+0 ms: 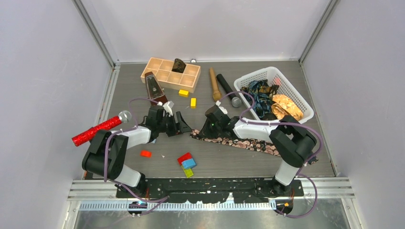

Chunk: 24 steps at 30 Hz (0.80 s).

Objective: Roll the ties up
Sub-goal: Roll the tie at the center of the board.

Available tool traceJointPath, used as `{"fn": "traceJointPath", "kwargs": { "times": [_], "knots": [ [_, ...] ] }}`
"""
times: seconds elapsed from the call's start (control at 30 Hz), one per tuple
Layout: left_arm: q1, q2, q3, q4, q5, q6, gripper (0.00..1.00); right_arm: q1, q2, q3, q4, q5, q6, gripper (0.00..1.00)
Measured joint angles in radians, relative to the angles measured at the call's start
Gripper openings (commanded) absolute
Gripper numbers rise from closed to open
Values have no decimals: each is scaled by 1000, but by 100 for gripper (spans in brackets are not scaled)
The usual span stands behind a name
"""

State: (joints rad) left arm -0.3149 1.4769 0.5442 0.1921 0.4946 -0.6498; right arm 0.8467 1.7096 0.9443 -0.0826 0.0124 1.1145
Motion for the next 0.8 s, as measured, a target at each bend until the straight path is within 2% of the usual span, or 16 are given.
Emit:
{"fn": "traceJointPath", "kwargs": {
  "times": [0.57,0.8],
  "knots": [
    [-54,57,9,76,61,-5,66,-11,19,-22,11,0,0,19],
    [-64,111,25,134,94,-13,60,-11,19,-24,14,1,-1,18]
  ]
}}
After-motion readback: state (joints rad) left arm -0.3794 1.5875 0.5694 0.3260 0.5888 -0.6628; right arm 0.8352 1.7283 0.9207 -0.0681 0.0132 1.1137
